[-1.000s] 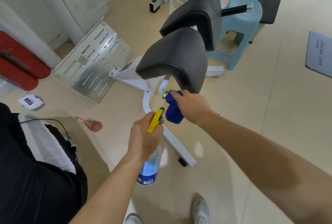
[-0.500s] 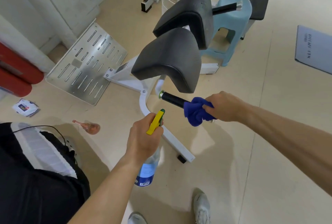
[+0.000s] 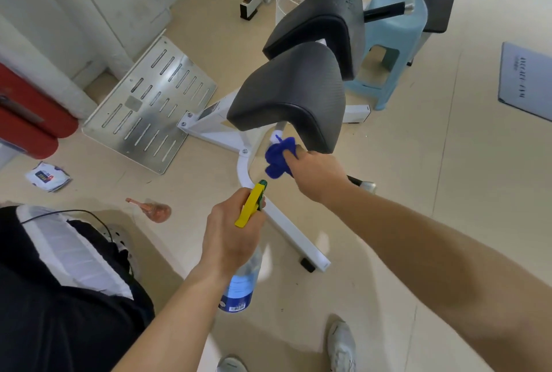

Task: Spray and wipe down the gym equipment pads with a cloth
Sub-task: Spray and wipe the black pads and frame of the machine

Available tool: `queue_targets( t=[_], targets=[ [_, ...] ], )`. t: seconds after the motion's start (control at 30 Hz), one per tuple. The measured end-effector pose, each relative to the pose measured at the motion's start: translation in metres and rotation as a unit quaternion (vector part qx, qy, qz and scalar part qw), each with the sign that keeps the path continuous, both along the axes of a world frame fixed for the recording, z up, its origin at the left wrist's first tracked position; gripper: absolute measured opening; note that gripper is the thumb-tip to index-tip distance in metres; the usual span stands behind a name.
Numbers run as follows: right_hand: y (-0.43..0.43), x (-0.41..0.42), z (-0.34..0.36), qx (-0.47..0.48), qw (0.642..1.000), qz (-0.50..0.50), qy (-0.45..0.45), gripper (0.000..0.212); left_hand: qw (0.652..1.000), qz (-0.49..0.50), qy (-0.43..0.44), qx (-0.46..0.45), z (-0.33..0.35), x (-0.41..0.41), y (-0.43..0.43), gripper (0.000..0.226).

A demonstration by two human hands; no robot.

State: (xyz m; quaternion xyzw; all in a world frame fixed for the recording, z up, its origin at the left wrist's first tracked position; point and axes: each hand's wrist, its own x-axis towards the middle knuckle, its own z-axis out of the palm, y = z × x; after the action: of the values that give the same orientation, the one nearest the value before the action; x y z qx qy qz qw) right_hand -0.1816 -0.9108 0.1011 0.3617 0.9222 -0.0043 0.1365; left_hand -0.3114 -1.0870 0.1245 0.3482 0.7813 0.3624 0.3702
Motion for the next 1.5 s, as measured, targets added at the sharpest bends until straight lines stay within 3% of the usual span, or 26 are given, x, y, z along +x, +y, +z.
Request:
queue_targets(
  t=[0.13,0.33,0.43,0.7,1.13,1.23,1.5],
  targets=[
    [0.005,0.035,0.023,-0.037,0.998,-0.046,-0.018,0.024,1.0,-0.012,-0.001,0.006,0.006,0.003,-0.003,0.024],
    [0.009,0.09,0.069,-0.167,0.968,-0.189,0.003,0.016,0.998,-0.051,-0.018,0.023,0.025,0.012,0.004,0.024],
    [0.011,0.112,0.099,-0.217,0.954,-0.206,0.027,0.02,0.997,-0.065,-0.017,0.033,0.035,0.012,0.005,0.024],
    [-0.005,0.174,0.217,-0.175,0.932,-0.277,0.157,0.018,0.994,-0.093,-0.003,0.051,0.11,0.01,0.0,0.019],
    [-0.016,0.074,0.364,-0.128,0.918,-0.223,0.3,0.021,0.995,-0.071,0.042,0.058,0.268,-0.028,-0.023,0.02],
    [-0.011,0.051,0.385,-0.123,0.917,-0.206,0.318,0.022,0.994,-0.067,0.047,0.066,0.304,-0.031,-0.01,0.011],
    [0.048,0.014,0.409,-0.157,0.906,-0.179,0.35,0.02,0.993,-0.059,0.063,0.082,0.349,-0.037,0.061,0.018]
  ],
)
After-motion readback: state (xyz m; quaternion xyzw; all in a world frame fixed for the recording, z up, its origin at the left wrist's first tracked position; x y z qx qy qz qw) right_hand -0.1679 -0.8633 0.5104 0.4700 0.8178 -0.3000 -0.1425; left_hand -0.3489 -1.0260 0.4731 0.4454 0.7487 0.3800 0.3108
